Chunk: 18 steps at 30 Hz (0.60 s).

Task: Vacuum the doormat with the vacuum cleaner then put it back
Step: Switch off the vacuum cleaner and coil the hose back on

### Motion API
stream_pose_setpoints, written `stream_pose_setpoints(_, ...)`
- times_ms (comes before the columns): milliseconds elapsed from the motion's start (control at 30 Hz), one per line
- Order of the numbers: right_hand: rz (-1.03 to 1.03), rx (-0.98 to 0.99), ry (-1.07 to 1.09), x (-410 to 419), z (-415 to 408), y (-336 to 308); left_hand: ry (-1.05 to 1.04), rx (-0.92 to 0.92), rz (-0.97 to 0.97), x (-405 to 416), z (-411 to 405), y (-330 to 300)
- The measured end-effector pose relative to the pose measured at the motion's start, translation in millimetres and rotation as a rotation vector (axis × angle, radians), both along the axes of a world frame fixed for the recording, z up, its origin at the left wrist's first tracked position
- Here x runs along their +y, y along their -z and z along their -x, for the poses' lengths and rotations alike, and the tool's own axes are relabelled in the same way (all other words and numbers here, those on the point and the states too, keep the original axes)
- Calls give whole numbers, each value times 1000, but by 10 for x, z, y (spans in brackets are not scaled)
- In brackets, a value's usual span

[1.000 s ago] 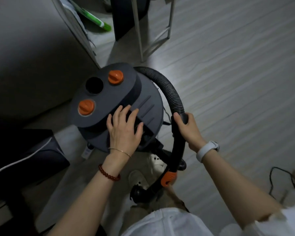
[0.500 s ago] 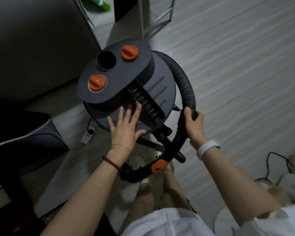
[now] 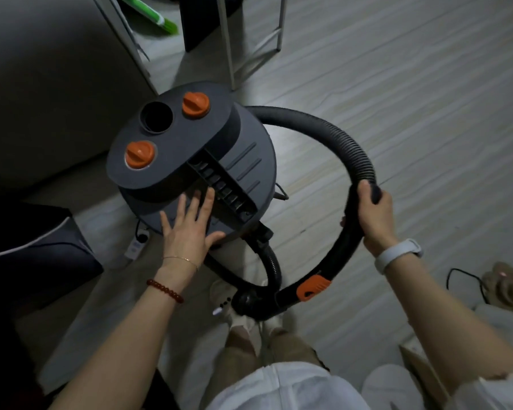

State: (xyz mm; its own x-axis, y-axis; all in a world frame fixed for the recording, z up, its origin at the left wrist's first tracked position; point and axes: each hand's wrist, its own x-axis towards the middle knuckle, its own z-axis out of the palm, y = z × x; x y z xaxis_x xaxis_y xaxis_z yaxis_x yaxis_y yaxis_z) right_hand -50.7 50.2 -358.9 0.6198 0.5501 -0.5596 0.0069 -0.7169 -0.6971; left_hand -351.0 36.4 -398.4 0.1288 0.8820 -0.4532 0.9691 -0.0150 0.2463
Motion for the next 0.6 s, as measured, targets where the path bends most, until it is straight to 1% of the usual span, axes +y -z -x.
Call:
stream_pose_setpoints(100,-3,-53,67,-78,-320,-58,-26,9,-21,46,0,18)
stream_pose_setpoints(200,38,-1,48,-352,-234,76,-30,-7,-54,121,-14,30)
stream_pose_setpoints(267,78,69,15,-500,39,278,-26,13,-59,184,-15,27)
stream_pose_setpoints(433,110,293,-66,-568,1028,350,-52,-1,-80,318,9,24)
stream_pose_setpoints(500,117,324,-108,-586,1302,410,-46,2,-74,340,28,26)
stream_pose_setpoints(600,110,309,-182,-581,1547,495,-32,-28,-103,326,61,45)
